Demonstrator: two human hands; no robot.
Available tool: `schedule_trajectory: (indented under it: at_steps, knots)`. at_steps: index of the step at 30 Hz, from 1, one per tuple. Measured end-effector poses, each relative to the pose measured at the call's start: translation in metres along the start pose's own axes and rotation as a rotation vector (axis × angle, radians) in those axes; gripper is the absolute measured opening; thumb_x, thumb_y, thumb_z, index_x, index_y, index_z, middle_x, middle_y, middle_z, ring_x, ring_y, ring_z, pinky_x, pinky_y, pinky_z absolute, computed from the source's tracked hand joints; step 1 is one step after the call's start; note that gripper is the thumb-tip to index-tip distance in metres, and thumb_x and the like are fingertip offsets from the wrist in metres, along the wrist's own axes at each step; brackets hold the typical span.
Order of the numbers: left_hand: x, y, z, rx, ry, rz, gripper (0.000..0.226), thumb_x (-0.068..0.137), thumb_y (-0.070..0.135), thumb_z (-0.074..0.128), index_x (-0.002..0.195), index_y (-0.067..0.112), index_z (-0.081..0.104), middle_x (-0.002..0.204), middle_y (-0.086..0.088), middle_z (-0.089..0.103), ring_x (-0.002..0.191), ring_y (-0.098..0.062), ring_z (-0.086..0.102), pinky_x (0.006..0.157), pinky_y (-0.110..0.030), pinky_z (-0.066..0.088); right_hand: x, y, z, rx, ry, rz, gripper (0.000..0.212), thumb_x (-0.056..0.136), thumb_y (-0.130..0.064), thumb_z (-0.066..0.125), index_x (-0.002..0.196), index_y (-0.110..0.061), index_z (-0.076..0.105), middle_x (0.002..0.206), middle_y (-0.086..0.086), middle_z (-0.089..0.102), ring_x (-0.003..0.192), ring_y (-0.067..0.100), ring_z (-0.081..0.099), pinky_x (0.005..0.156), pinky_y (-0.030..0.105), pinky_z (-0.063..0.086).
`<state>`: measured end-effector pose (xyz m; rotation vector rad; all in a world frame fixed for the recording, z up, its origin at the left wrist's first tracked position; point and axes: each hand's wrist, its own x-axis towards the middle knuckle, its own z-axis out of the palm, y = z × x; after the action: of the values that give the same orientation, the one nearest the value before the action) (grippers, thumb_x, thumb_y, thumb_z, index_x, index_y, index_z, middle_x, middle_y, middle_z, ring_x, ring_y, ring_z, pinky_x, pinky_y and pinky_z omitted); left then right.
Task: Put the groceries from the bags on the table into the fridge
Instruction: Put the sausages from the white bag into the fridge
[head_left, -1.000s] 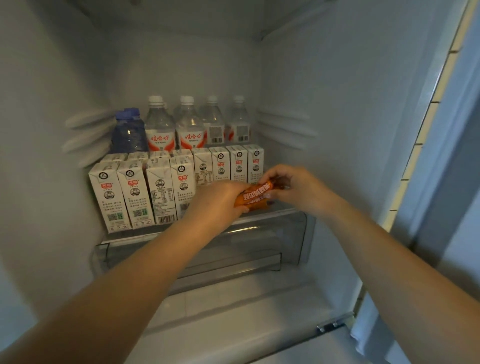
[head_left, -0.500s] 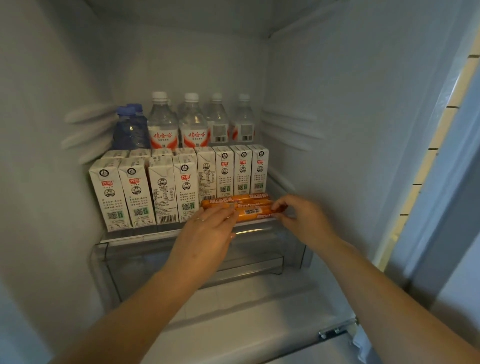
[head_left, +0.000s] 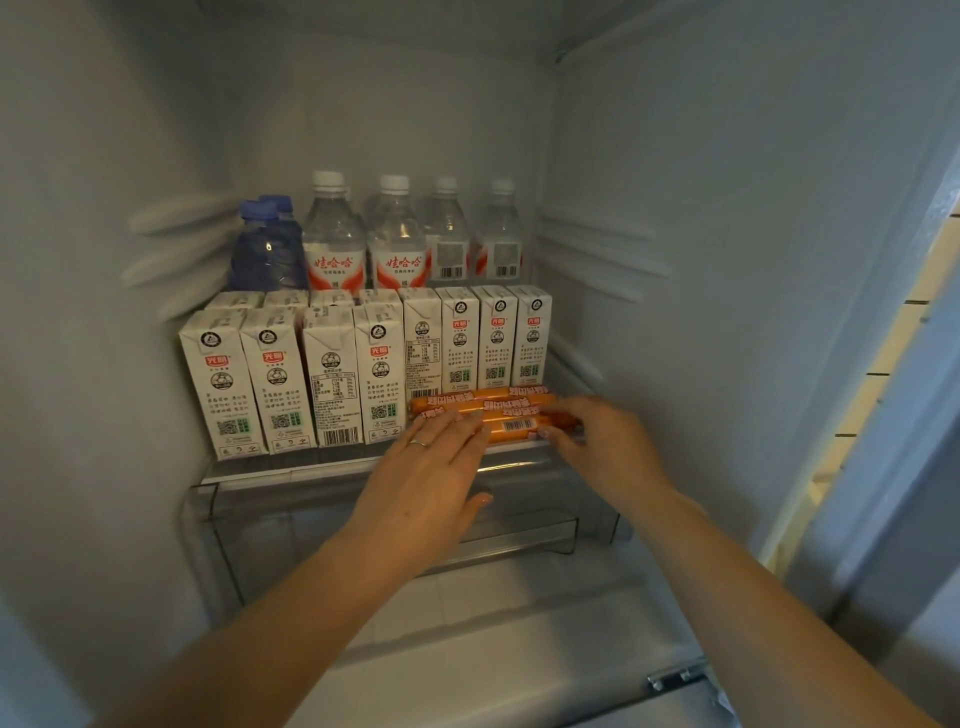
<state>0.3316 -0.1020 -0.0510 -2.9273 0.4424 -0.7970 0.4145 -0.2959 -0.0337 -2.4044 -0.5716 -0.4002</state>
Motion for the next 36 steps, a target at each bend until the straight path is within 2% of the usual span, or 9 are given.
schedule_trajectory:
  at_steps: [3, 7, 9, 12, 16, 19, 24, 28, 36]
  knots:
    - [0.003, 0.001, -0.004, -0.013, -0.055, -0.012, 0.072, 0.077, 0.046, 0.069, 0.137, 0.012, 0.045, 0.142, -0.014, 0.044, 0.131, -0.034, 0.041, 0.106, -0.051, 0.036, 0.002, 0.002, 0.001, -0.003, -0.008, -0.021, 0.036, 0.087, -0.035, 0.062, 0.123, -0.03, 0.058, 0.116, -0.005, 0.06, 0.098, 0.012, 0.059, 0.086, 0.034, 0.052]
    - [0.008, 0.001, -0.007, 0.013, -0.161, -0.072, 0.084, 0.086, 0.066, 0.038, 0.15, 0.026, 0.0, 0.158, -0.009, -0.001, 0.145, -0.029, 0.001, 0.118, -0.044, 0.006, 0.01, 0.003, 0.002, -0.05, -0.127, -0.075, 0.043, 0.092, -0.048, 0.046, 0.132, -0.034, 0.045, 0.121, -0.009, 0.054, 0.105, 0.012, 0.054, 0.086, 0.033, 0.049]
    - [0.009, 0.002, -0.009, 0.039, -0.183, -0.081, 0.085, 0.086, 0.068, 0.033, 0.149, 0.026, -0.004, 0.158, -0.01, -0.002, 0.145, -0.027, 0.0, 0.119, -0.042, 0.004, 0.013, 0.0, 0.005, -0.109, -0.196, -0.097, 0.046, 0.094, -0.051, 0.036, 0.136, -0.033, 0.039, 0.127, -0.007, 0.054, 0.109, 0.016, 0.055, 0.09, 0.04, 0.047]
    - [0.009, -0.001, -0.01, 0.058, -0.16, -0.123, 0.083, 0.086, 0.069, 0.031, 0.15, 0.021, 0.009, 0.156, -0.011, 0.015, 0.143, -0.027, 0.015, 0.117, -0.042, 0.014, 0.014, -0.004, 0.01, -0.155, -0.203, -0.13, 0.046, 0.097, -0.047, 0.033, 0.139, -0.029, 0.036, 0.137, -0.006, 0.048, 0.116, 0.021, 0.051, 0.095, 0.042, 0.045]
    - [0.009, -0.003, -0.01, 0.061, -0.117, -0.147, 0.081, 0.077, 0.07, 0.026, 0.13, 0.015, 0.053, 0.129, -0.01, 0.058, 0.118, -0.029, 0.055, 0.088, -0.047, 0.044, 0.013, -0.007, 0.011, -0.211, -0.181, -0.129, 0.045, 0.098, -0.043, 0.031, 0.14, -0.027, 0.035, 0.14, -0.004, 0.045, 0.117, 0.022, 0.049, 0.094, 0.041, 0.046]
    - [0.006, -0.002, -0.01, 0.053, -0.093, -0.154, 0.08, 0.077, 0.069, 0.028, 0.13, 0.015, 0.053, 0.128, -0.009, 0.059, 0.118, -0.029, 0.055, 0.087, -0.047, 0.045, 0.012, -0.007, 0.011, -0.198, -0.168, -0.123, 0.043, 0.098, -0.043, 0.032, 0.138, -0.028, 0.038, 0.137, -0.005, 0.047, 0.114, 0.021, 0.051, 0.09, 0.04, 0.048]
    - [0.001, 0.0, -0.014, -0.033, -0.077, -0.173, 0.071, 0.083, 0.061, 0.049, 0.141, 0.021, 0.04, 0.146, -0.004, 0.041, 0.134, -0.024, 0.038, 0.105, -0.044, 0.031, 0.01, -0.01, 0.011, -0.124, -0.101, -0.109, 0.044, 0.095, -0.042, 0.041, 0.136, -0.028, 0.044, 0.134, -0.006, 0.05, 0.114, 0.017, 0.051, 0.093, 0.037, 0.047]
    - [-0.014, 0.004, -0.029, -0.122, 0.015, -0.229, 0.055, 0.084, 0.05, 0.059, 0.129, 0.019, 0.054, 0.128, -0.003, 0.058, 0.116, -0.023, 0.055, 0.095, -0.044, 0.046, 0.002, -0.025, 0.007, 0.105, -0.008, -0.081, 0.043, 0.092, -0.031, 0.055, 0.134, -0.024, 0.047, 0.133, -0.004, 0.048, 0.117, 0.013, 0.048, 0.095, 0.025, 0.038]
    - [-0.071, 0.035, -0.101, -0.185, 0.13, -0.324, 0.041, 0.087, 0.033, 0.063, 0.126, 0.022, 0.058, 0.124, 0.002, 0.061, 0.113, -0.018, 0.056, 0.096, -0.038, 0.045, -0.063, -0.063, -0.041, 0.283, 0.025, -0.138, 0.038, 0.088, -0.029, 0.061, 0.125, -0.025, 0.057, 0.136, -0.002, 0.05, 0.122, 0.015, 0.049, 0.105, 0.037, 0.04]
